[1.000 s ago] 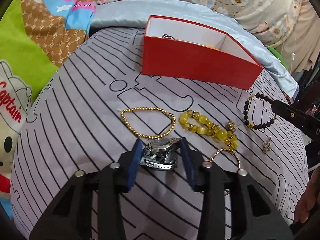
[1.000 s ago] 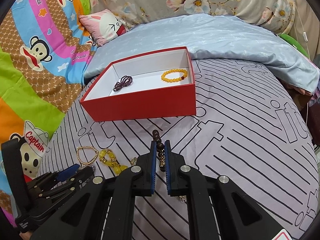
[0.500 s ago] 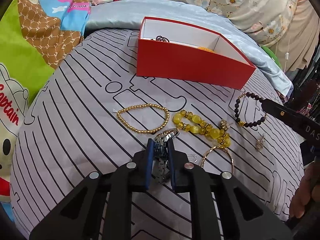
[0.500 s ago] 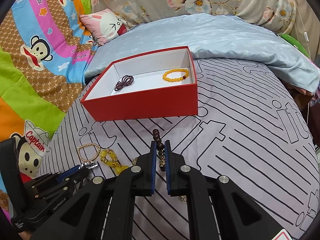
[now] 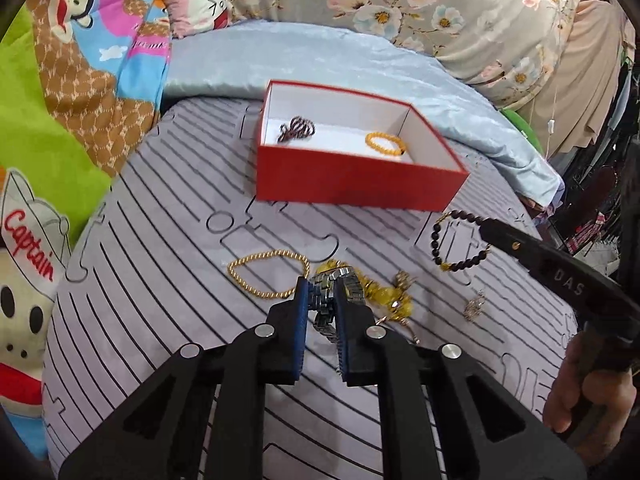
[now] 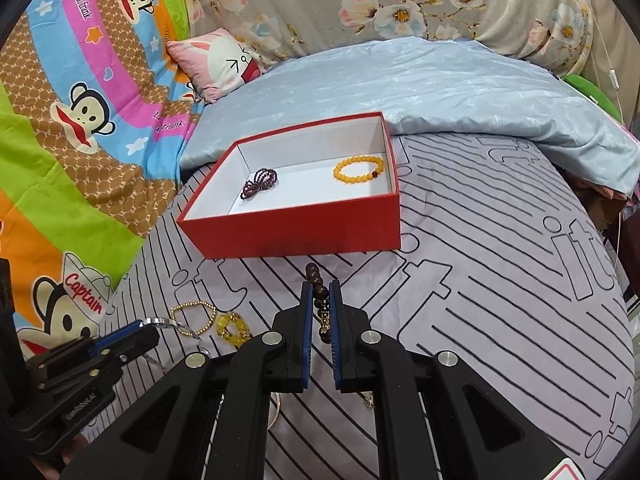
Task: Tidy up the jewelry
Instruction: 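Carry the watch and brown bracelet into the red box and open both tools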
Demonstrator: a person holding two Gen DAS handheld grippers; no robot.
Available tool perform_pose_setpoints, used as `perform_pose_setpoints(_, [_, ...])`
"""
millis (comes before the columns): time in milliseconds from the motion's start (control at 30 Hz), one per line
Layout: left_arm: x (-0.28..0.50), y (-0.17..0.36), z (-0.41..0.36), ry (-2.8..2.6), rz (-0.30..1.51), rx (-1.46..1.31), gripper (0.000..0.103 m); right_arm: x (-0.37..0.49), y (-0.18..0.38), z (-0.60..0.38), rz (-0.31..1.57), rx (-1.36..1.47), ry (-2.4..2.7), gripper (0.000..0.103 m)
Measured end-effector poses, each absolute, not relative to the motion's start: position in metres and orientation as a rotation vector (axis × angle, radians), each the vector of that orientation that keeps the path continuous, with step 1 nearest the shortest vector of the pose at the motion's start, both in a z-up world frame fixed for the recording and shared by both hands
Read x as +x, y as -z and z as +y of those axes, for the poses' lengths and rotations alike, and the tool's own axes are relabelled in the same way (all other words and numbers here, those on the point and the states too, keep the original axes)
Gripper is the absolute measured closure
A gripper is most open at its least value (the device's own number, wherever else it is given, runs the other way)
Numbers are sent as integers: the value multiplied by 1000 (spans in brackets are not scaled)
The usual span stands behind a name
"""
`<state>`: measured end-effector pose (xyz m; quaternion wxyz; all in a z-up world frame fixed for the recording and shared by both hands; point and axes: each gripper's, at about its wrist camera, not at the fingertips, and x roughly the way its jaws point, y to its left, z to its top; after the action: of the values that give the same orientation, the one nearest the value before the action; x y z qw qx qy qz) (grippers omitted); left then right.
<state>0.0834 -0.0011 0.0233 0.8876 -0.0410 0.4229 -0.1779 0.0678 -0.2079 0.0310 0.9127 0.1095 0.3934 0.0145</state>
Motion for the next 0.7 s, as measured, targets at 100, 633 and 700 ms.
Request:
perform_pose_setpoints(100, [86,-40,-4,381,848,-78,91,69,-41,-209,791,223,-36,96])
perform_pose_setpoints(633, [172,-103,-27,369,665,-35,91,146,-89,-215,698,194,-82,96])
perform_pose_setpoints(700, [188,-99,-32,367,667,-33,91,160,-84,-215,710,193,-79,96])
